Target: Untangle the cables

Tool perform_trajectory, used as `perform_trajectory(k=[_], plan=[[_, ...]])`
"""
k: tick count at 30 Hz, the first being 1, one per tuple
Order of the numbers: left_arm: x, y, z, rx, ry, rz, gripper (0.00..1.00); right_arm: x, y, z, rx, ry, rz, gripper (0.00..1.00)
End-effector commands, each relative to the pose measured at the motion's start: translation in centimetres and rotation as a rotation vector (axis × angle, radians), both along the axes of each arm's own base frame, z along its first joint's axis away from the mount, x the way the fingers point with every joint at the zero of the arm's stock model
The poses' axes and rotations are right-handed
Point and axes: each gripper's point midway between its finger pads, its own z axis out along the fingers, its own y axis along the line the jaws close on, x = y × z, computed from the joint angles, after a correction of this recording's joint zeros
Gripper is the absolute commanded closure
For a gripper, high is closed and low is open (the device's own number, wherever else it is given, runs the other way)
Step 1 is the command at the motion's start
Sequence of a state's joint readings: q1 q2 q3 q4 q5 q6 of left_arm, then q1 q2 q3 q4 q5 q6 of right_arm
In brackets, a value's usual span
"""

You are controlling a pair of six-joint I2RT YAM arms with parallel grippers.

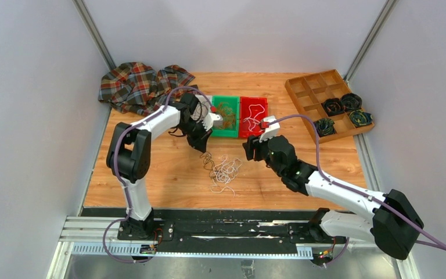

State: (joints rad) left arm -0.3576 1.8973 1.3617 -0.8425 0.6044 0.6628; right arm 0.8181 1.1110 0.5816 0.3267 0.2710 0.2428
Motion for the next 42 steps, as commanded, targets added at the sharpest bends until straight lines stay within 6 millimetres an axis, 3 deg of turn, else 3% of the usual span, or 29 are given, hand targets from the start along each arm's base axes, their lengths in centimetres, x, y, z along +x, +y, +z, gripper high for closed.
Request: perform_trajectory(k=[1, 7, 10, 11, 13, 17, 22, 27, 35, 38, 42], plan=[[-0.5, -1.4, 5.1, -0.108, -0.038, 0.063, 0.99, 0.0, 1.1, 2.2, 0.022, -0.027, 0.030, 0.45], [-1.6, -0.9, 11.8, -0.138, -0.114, 0.096, 0.99, 0.1, 2.6, 4.1, 0.036, -0.059, 0.094, 0.45], [-2.4, -0.8, 14.1, -0.165, -0.146, 0.087, 0.99, 0.3, 3.6, 5.3, 0.038, -0.078, 0.127, 0.42], [-2.8, -0.8, 14.1, -0.174, -0.148, 0.075, 0.94, 0.4, 3.8, 5.5, 0.036, -0.080, 0.129, 0.41], [-3.6, -0.8, 12.3, -0.148, -0.122, 0.039, 0.62, 0.4, 4.0, 5.8, 0.037, -0.082, 0.127, 0.40], [-2.9, -1.4, 7.8, -0.061, -0.020, 0.064, 0.43, -0.3, 3.9, 6.0, 0.034, -0.098, 0.120, 0.36], [0.9, -1.6, 4.0, -0.022, -0.078, 0.210, 0.38, -0.8, 3.5, 5.7, 0.015, -0.105, 0.109, 0.35], [2.1, -1.4, 1.8, -0.016, -0.116, 0.296, 0.35, -1.1, 3.3, 5.4, 0.015, -0.095, 0.106, 0.35], [0.8, -2.3, -0.4, -0.065, -0.053, 0.248, 0.40, -1.3, 3.0, 4.7, 0.012, -0.073, 0.094, 0.39], [0.3, -2.6, -0.4, -0.080, -0.029, 0.235, 0.55, -1.3, 2.8, 4.7, 0.010, -0.073, 0.089, 0.42], [-0.6, -3.3, 1.6, -0.139, -0.009, 0.208, 0.78, -1.3, 2.7, 5.0, 0.012, -0.078, 0.085, 0.47]])
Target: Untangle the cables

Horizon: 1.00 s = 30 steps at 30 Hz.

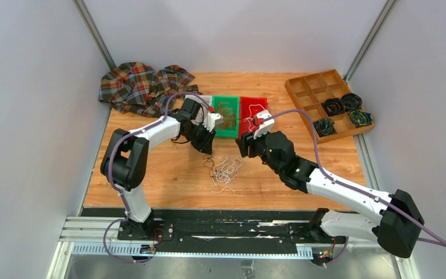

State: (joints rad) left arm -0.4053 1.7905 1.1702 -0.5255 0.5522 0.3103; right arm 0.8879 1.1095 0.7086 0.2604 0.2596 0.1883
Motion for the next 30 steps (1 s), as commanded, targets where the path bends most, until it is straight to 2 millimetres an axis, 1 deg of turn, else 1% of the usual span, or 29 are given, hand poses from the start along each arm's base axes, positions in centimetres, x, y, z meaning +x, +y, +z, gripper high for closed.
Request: perform_trajectory(k=[1, 4, 7, 9, 13, 20, 24, 27, 30], plan=[[-0.9, -1.2, 2.7, -0.100, -0.003, -0.053, 0.81, -0.4, -0.2, 0.6, 0.011, -0.012, -0.011, 0.48], [-1.7, -1.2, 5.8, -0.127, -0.003, -0.091, 0.88, -0.3, -0.1, 0.7, 0.012, -0.016, -0.011, 0.49], [-2.2, -0.7, 9.4, -0.129, -0.048, -0.116, 0.89, -0.2, 0.4, 1.3, 0.022, -0.027, 0.008, 0.50], [-2.7, -0.3, 12.2, -0.129, -0.098, -0.131, 0.89, -0.2, 1.1, 1.6, 0.031, -0.030, 0.031, 0.48], [-3.7, 0.4, 17.5, -0.144, -0.188, -0.152, 0.89, -0.3, 3.1, 3.0, 0.062, -0.040, 0.103, 0.37], [-6.0, 0.8, 25.9, -0.220, -0.344, -0.154, 0.95, -2.0, 7.7, 6.6, 0.098, -0.154, 0.253, 0.28], [-7.2, 0.9, 29.6, -0.271, -0.407, -0.145, 0.98, -2.7, 10.0, 8.3, 0.136, -0.187, 0.320, 0.27], [-8.3, 0.8, 31.5, -0.308, -0.440, -0.150, 0.99, -3.2, 11.4, 9.3, 0.155, -0.217, 0.358, 0.27], [-9.1, 0.8, 33.0, -0.334, -0.468, -0.153, 0.99, -3.6, 12.5, 9.9, 0.175, -0.230, 0.390, 0.27]])
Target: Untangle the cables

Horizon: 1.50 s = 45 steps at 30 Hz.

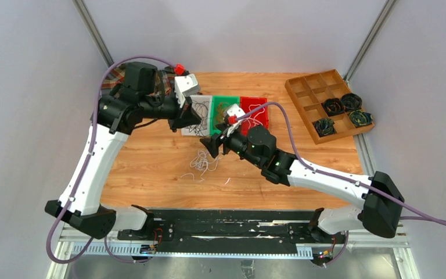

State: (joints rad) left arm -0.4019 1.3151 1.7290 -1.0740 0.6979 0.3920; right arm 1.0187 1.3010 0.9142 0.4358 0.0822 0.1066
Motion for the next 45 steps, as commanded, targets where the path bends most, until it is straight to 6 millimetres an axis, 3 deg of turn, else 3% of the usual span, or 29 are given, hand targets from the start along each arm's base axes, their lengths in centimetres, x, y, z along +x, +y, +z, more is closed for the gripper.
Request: perform_trajectory(k=[1, 8, 12, 16, 24, 30, 36, 45], plan=[[-2.4, -0.1, 2.8, -0.061, -0.016, -0.026, 0.99, -1.1, 2.5, 3.4, 0.078, -0.077, 0.084, 0.27], [-3.1, 0.3, 5.3, -0.088, -0.084, -0.016, 1.00, -1.3, 3.8, 2.5, 0.080, -0.049, 0.101, 0.28], [-2.7, 0.8, 6.2, -0.077, -0.134, 0.011, 1.00, -0.9, 2.8, 2.3, 0.088, -0.044, 0.054, 0.28], [-0.6, 2.0, 5.5, -0.001, -0.182, 0.099, 0.99, -1.1, 0.7, 2.4, 0.088, -0.050, 0.015, 0.26], [5.8, 4.2, 1.4, 0.178, -0.179, 0.273, 1.00, -1.2, -6.0, 2.4, 0.134, -0.015, -0.111, 0.19], [10.4, 3.6, -1.8, 0.199, -0.166, 0.323, 0.99, -0.4, -9.4, 1.9, 0.137, 0.005, -0.212, 0.18], [15.7, 3.2, -7.2, 0.281, -0.143, 0.356, 0.99, 0.1, -10.9, 1.2, 0.127, 0.009, -0.274, 0.18], [23.7, 4.2, -12.7, 0.409, -0.188, 0.411, 1.00, 0.5, -11.5, -0.1, 0.087, 0.014, -0.304, 0.20]])
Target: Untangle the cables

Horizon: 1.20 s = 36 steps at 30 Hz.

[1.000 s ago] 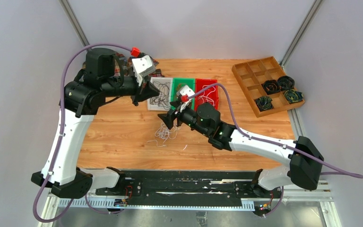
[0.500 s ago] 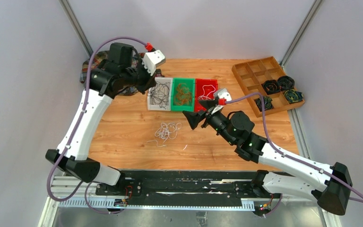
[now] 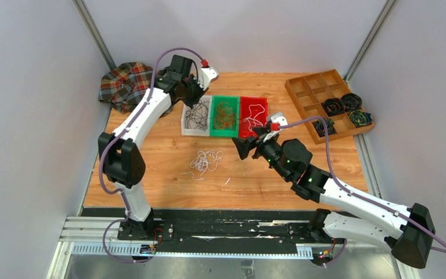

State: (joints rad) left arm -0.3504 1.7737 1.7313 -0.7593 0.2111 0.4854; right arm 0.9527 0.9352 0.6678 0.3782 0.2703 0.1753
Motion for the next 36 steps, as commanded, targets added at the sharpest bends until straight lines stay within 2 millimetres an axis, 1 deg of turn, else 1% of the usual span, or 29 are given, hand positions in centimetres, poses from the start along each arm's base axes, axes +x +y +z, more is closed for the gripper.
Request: perform_trajectory(k=[1, 7, 9, 12, 14, 22, 24, 26, 28, 29, 30, 31, 32, 34, 36], plan=[[5.1, 0.9, 0.9, 0.043, -0.140, 0.030, 1.00, 0.8, -1.0, -0.7, -0.019, 0.008, -0.053, 0.20], [8.5, 0.8, -0.9, 0.107, -0.194, 0.011, 1.00, 1.4, -1.0, -2.3, -0.047, 0.033, -0.069, 0.20], [9.9, 1.0, -1.1, 0.126, -0.234, 0.020, 1.00, 1.6, -0.9, -2.6, -0.054, 0.039, -0.069, 0.21], [10.9, 0.9, -1.7, 0.122, -0.242, 0.031, 0.99, 1.8, -0.6, -2.8, -0.064, 0.043, -0.066, 0.21], [10.9, 0.8, -2.6, 0.110, -0.233, 0.034, 1.00, 2.0, -0.7, -2.9, -0.069, 0.046, -0.069, 0.21], [8.5, 1.1, -9.7, 0.129, -0.121, 0.002, 0.99, 2.4, -1.1, -3.3, -0.072, 0.065, -0.082, 0.21], [8.1, 1.1, -11.0, 0.133, -0.094, 0.000, 0.99, 2.4, -1.2, -3.2, -0.074, 0.066, -0.084, 0.21], [8.0, 1.1, -11.9, 0.131, -0.075, 0.005, 0.99, 2.5, -1.2, -3.1, -0.077, 0.067, -0.084, 0.21], [8.1, 1.2, -12.0, 0.136, -0.062, 0.014, 0.98, 2.4, -1.2, -2.9, -0.077, 0.069, -0.080, 0.22], [8.2, 1.1, -11.8, 0.135, -0.060, 0.016, 0.93, 2.3, -1.2, -2.9, -0.076, 0.070, -0.076, 0.22], [8.3, 1.1, -11.4, 0.135, -0.059, 0.019, 0.85, 2.3, -1.2, -2.7, -0.074, 0.069, -0.074, 0.22], [8.5, 1.1, -10.5, 0.132, -0.066, 0.023, 0.78, 2.3, -1.1, -2.5, -0.072, 0.067, -0.072, 0.22], [8.3, 1.1, -10.1, 0.132, -0.058, 0.023, 0.72, 2.3, -1.1, -2.4, -0.072, 0.066, -0.070, 0.22], [8.0, 1.2, -8.2, 0.130, -0.061, 0.022, 0.62, 2.2, -1.1, -2.2, -0.074, 0.063, -0.063, 0.22], [7.3, 1.3, -6.8, 0.130, -0.054, 0.011, 0.52, 2.2, -1.0, -1.8, -0.075, 0.056, -0.056, 0.22]])
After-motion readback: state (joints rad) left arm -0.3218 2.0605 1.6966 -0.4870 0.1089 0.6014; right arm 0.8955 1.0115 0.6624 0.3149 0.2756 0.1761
